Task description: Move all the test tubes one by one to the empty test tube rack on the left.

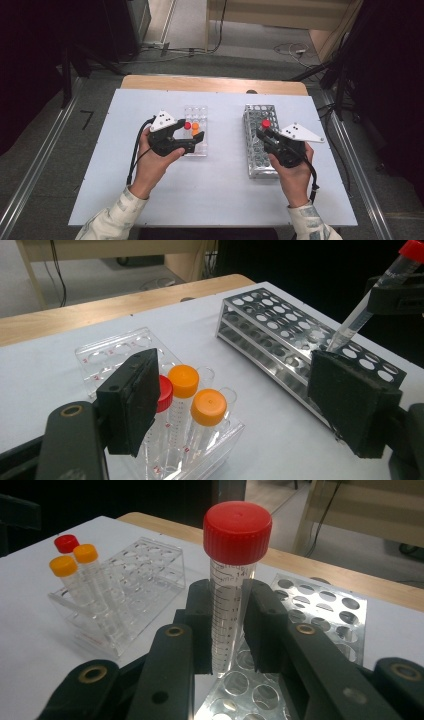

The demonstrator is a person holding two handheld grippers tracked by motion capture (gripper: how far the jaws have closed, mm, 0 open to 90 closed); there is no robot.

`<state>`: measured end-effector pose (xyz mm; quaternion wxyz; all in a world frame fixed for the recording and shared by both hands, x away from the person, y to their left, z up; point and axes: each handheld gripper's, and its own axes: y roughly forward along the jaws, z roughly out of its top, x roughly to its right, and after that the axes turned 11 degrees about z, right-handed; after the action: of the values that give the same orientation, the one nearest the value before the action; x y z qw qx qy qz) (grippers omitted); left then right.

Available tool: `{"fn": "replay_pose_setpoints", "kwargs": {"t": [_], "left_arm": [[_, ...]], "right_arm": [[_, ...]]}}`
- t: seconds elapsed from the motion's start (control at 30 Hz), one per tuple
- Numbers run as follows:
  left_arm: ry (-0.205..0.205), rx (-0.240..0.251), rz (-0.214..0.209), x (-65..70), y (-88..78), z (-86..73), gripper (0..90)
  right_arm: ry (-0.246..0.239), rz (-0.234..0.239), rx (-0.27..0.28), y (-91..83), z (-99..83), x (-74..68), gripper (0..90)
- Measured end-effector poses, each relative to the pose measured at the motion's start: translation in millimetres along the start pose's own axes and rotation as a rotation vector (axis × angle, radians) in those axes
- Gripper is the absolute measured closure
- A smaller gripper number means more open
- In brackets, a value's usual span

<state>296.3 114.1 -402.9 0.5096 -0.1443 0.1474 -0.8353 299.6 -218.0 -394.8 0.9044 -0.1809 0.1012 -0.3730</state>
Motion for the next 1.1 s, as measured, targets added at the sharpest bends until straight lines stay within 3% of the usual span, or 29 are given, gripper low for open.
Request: {"fn": "replay_pose_setpoints", "kwargs": {"t": [0.43, 0.63, 1.1], "left_arm": [[0.003, 0.005, -0.034, 6.7, -1.7, 0.9, 22.3], [0.014, -0.001, -0.061, 12.1, -1.6, 0.5, 22.4], [0.069, -0.026, -0.16, 39.3, 1.2, -4.5, 25.3]], "right_arm": [[-0.023, 0.082, -0.025, 13.0, -1.1, -21.5, 72.2], [-0.038, 0.133, -0.07, 29.2, -7.6, -35.9, 72.2], [-0.065, 0.211, -0.141, 59.4, -18.4, -62.6, 72.1]]}}
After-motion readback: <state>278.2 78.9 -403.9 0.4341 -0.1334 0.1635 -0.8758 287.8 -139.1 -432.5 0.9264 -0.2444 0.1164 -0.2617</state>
